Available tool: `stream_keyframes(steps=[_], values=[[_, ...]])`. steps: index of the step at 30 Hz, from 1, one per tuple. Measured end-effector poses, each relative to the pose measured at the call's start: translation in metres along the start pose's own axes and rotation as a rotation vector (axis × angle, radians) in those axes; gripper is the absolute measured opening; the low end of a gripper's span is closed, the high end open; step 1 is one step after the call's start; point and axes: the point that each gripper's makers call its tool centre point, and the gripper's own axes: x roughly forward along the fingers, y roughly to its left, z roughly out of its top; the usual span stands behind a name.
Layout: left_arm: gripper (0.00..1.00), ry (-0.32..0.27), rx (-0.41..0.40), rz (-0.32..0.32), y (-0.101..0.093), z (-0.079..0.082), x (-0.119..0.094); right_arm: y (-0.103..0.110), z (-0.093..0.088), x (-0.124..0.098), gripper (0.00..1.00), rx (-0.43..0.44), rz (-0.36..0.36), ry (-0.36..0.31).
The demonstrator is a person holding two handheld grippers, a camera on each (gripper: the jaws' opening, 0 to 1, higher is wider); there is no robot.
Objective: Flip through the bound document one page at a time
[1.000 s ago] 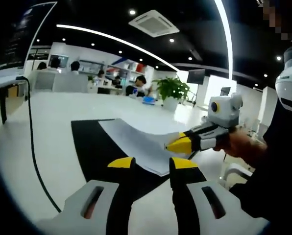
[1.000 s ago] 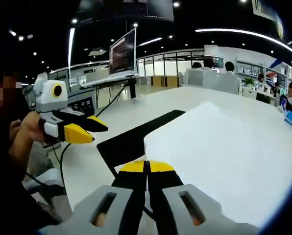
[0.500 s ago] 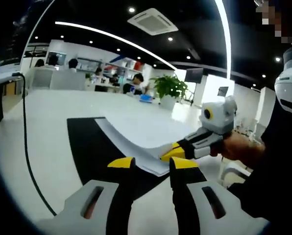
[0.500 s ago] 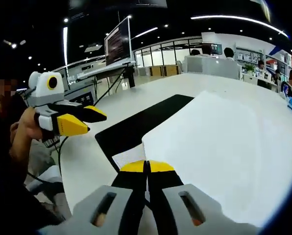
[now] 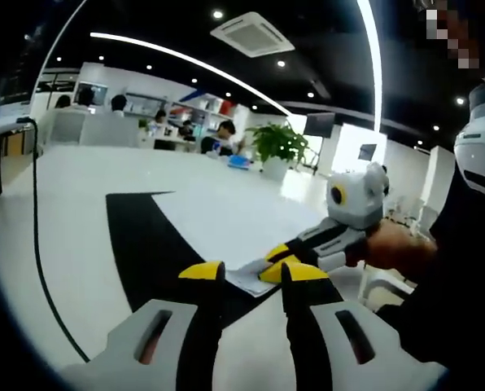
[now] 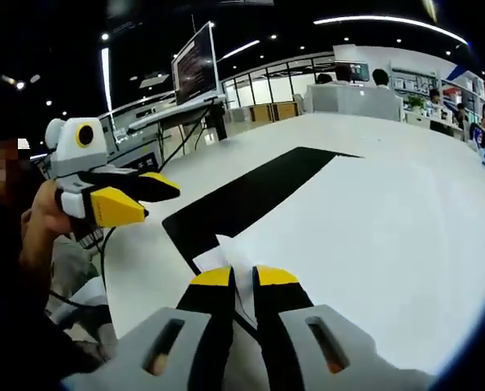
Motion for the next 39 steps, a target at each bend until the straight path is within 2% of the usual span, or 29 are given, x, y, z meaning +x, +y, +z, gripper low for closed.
stream_keyframes(steps=[7,12,19,23,31,39], values=[[0.3,0.02,-0.005,-0.014,-0.002,-0.005,0.008,0.001,0.001,-0.001,0.11,0.011,0.02,-0.002],[0.3,0.024,-0.001,-0.022,-0.005,-0.004,0.011,0.005,0.0,-0.001,0.13,-0.034,0.014,-0.006],[0.3,0.045,-0.002,-0.026,-0.006,-0.008,0.015,0.006,0.0,-0.002,0.14,-0.065,0.01,-0.012],[0.3,0.044,0.001,-0.027,-0.007,-0.005,0.017,0.008,0.0,-0.002,0.17,-0.067,0.029,-0.007],[0.3,0.078,0.072,-0.031,-0.005,0.002,0.024,0.011,-0.002,-0.003,0.2,-0.105,0.038,-0.01],[0.3,0.124,0.087,-0.051,-0.005,-0.007,0.037,0.016,-0.004,-0.004,0.26,-0.134,0.054,-0.011]])
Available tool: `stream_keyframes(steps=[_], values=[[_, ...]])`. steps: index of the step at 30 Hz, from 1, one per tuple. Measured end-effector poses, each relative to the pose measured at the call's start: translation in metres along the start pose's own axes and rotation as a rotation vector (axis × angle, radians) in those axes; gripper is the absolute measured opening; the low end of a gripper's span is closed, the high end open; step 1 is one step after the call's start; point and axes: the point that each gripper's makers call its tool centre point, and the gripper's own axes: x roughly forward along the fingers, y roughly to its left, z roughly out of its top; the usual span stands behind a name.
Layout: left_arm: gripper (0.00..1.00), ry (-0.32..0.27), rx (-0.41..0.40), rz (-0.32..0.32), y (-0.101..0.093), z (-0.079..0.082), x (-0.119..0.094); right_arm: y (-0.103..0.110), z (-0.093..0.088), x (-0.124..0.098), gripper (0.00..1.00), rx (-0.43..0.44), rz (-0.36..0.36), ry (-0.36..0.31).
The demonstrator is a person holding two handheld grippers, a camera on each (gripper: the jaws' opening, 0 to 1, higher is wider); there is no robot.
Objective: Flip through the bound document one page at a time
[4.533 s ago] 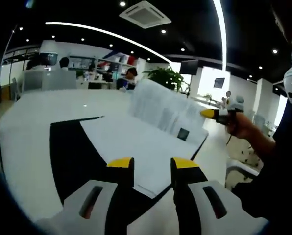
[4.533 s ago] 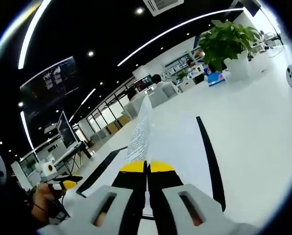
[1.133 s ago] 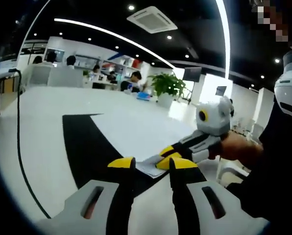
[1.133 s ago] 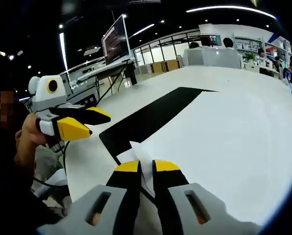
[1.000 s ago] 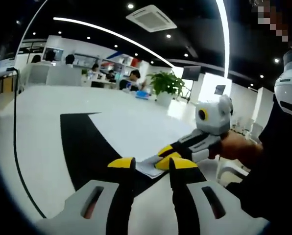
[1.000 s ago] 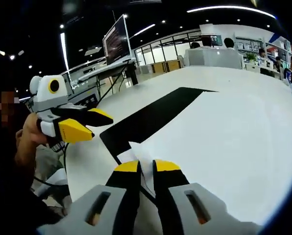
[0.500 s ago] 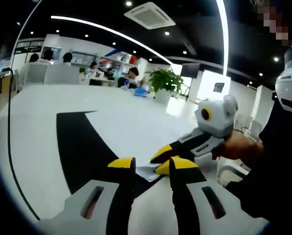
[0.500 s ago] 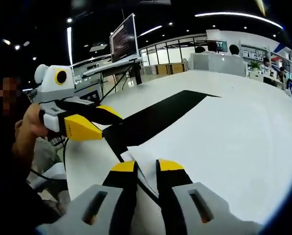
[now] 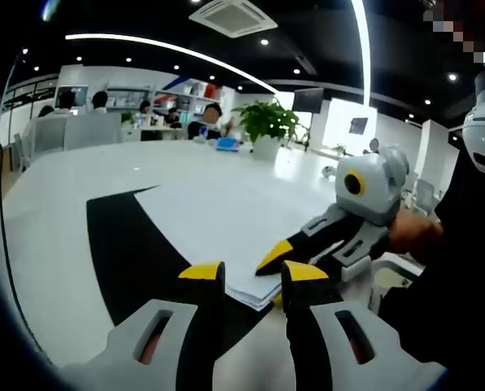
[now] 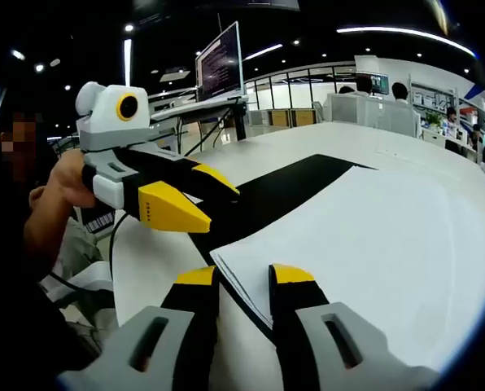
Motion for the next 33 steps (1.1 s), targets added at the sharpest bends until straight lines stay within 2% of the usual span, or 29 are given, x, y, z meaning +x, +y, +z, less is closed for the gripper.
stream_keyframes(steps=[6,9,12,17,23,30,33], values=[[0.3,0.031,0.022,-0.015,-0.001,-0.002,0.014,0.001,0.0,0.0,0.27,-0.01,0.002,0.0],[0.3,0.026,0.025,-0.015,0.003,0.002,0.021,0.001,0.0,0.0,0.27,-0.007,0.007,-0.004],[0.29,0.041,0.06,0.024,0.014,0.004,0.03,0.001,0.0,0.0,0.27,-0.006,0.013,-0.005],[0.27,0.085,0.104,0.05,0.024,-0.006,0.039,0.003,0.0,0.0,0.29,-0.004,0.02,-0.004],[0.24,0.087,0.109,0.023,0.023,-0.012,0.049,0.002,0.0,0.0,0.28,-0.002,0.021,-0.004],[0.24,0.09,0.111,0.021,0.025,-0.009,0.059,0.003,-0.001,-0.001,0.27,-0.017,0.014,0.003],[0.22,0.118,0.131,0.023,0.028,-0.014,0.063,0.003,-0.001,-0.001,0.27,-0.014,0.016,0.003]])
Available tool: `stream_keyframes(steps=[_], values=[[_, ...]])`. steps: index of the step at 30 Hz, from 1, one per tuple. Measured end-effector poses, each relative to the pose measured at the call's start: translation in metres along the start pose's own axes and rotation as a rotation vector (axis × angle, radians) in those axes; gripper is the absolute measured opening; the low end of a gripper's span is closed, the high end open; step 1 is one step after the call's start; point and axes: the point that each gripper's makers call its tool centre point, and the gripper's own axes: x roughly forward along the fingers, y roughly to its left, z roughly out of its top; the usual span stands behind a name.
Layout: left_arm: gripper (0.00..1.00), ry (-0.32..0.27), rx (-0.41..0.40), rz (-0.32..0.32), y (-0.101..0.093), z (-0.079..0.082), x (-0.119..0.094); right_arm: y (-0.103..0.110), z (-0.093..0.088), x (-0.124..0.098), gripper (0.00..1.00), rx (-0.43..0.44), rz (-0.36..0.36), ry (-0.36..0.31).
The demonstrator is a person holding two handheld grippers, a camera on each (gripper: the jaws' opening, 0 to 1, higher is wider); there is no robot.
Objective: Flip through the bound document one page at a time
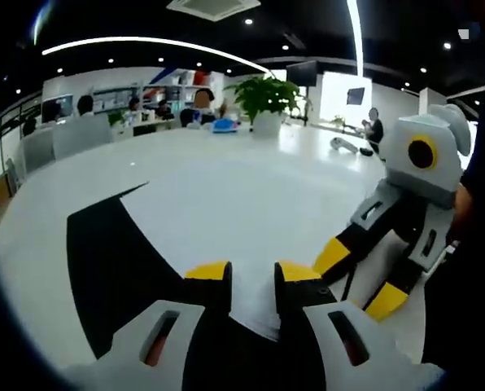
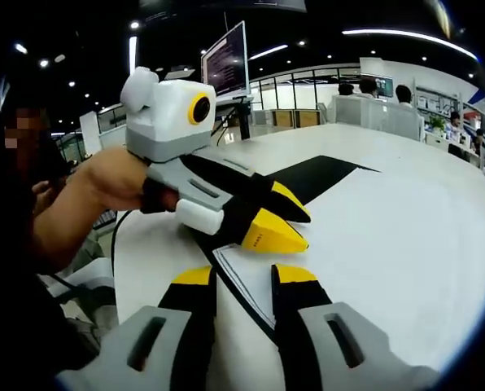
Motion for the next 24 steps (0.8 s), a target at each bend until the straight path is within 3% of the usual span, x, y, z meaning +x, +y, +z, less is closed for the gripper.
stream_keyframes(steps=[2,3,8,17,20,24], values=[[0.21,0.031,0.005,0.006,0.002,-0.007,0.002,0.0,0.0,0.0,0.27,0.001,0.001,-0.001],[0.21,-0.007,0.03,0.007,0.003,0.0,0.003,0.0,0.0,0.0,0.27,0.002,0.001,-0.001],[0.21,0.025,0.046,-0.003,0.003,-0.003,0.001,-0.001,0.001,0.0,0.28,0.016,0.01,0.0],[0.21,0.001,0.062,-0.008,0.001,-0.003,-0.001,-0.002,0.002,-0.002,0.28,0.074,0.087,-0.015],[0.21,-0.001,0.076,-0.001,-0.001,-0.004,-0.001,0.005,0.003,-0.004,0.32,0.112,0.15,-0.017],[0.2,-0.012,0.073,0.003,-0.002,-0.004,-0.001,0.022,0.003,-0.016,0.24,0.151,0.299,-0.027]])
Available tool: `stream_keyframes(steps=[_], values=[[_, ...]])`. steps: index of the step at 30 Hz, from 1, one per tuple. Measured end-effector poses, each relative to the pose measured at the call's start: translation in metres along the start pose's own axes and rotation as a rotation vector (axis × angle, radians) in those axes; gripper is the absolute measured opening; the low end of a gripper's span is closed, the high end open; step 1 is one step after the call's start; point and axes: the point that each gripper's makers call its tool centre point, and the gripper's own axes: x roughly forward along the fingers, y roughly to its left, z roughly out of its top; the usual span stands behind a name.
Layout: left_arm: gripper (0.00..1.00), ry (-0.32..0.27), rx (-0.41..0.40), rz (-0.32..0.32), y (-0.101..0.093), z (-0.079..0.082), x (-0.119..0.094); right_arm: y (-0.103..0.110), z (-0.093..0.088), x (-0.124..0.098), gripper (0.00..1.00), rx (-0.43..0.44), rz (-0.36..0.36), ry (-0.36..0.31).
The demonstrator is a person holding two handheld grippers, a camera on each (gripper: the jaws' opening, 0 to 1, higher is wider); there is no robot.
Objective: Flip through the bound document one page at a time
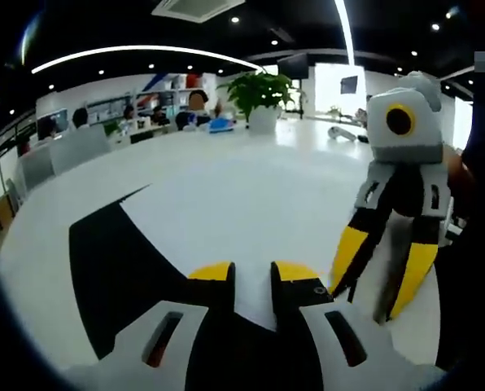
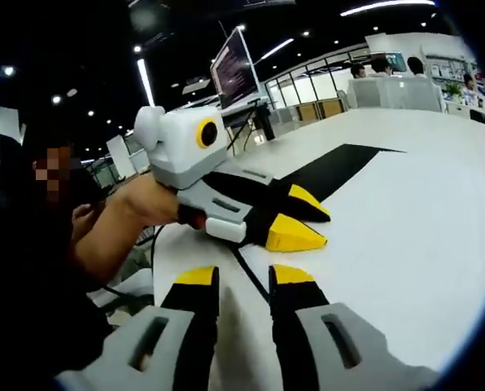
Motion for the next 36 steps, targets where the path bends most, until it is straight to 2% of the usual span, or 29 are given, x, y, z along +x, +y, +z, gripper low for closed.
stream_keyframes(steps=[7,11,13,16,18,20,23,26,29,33,36], values=[[0.2,-0.009,-0.007,0.0,-0.001,0.0,0.0,-0.001,0.005,-0.027,0.26,-0.064,0.041,-0.038],[0.2,-0.015,-0.007,-0.004,-0.001,0.0,0.0,-0.021,0.008,-0.052,0.26,-0.123,-0.004,-0.024],[0.2,-0.016,-0.007,-0.005,-0.001,0.0,0.0,-0.03,0.015,-0.064,0.26,-0.128,-0.017,-0.015],[0.18,-0.022,-0.002,-0.02,-0.002,0.0,0.0,-0.04,0.037,-0.085,0.26,-0.164,-0.018,-0.041],[0.18,-0.024,-0.005,-0.023,-0.003,0.0,0.0,-0.051,0.048,-0.095,0.26,-0.212,-0.051,-0.059],[0.18,-0.024,-0.003,-0.023,-0.003,0.0,0.0,-0.066,0.052,-0.106,0.26,-0.277,-0.09,-0.051],[0.18,-0.028,-0.002,-0.025,-0.003,0.0,0.0,-0.085,0.049,-0.116,0.24,-0.288,-0.108,-0.034],[0.16,-0.029,0.003,-0.026,-0.004,-0.001,0.001,-0.098,0.037,-0.122,0.23,-0.301,-0.107,0.008],[0.15,-0.031,0.005,-0.032,-0.005,0.0,0.001,-0.097,0.021,-0.122,0.22,-0.452,-0.037,0.045],[0.15,-0.026,0.003,-0.036,-0.005,0.0,0.001,-0.101,0.004,-0.12,0.17,-0.456,-0.008,0.096],[0.15,-0.021,0.002,-0.039,-0.004,0.0,0.001,-0.092,-0.002,-0.116,0.18,-0.468,0.063,0.106]])
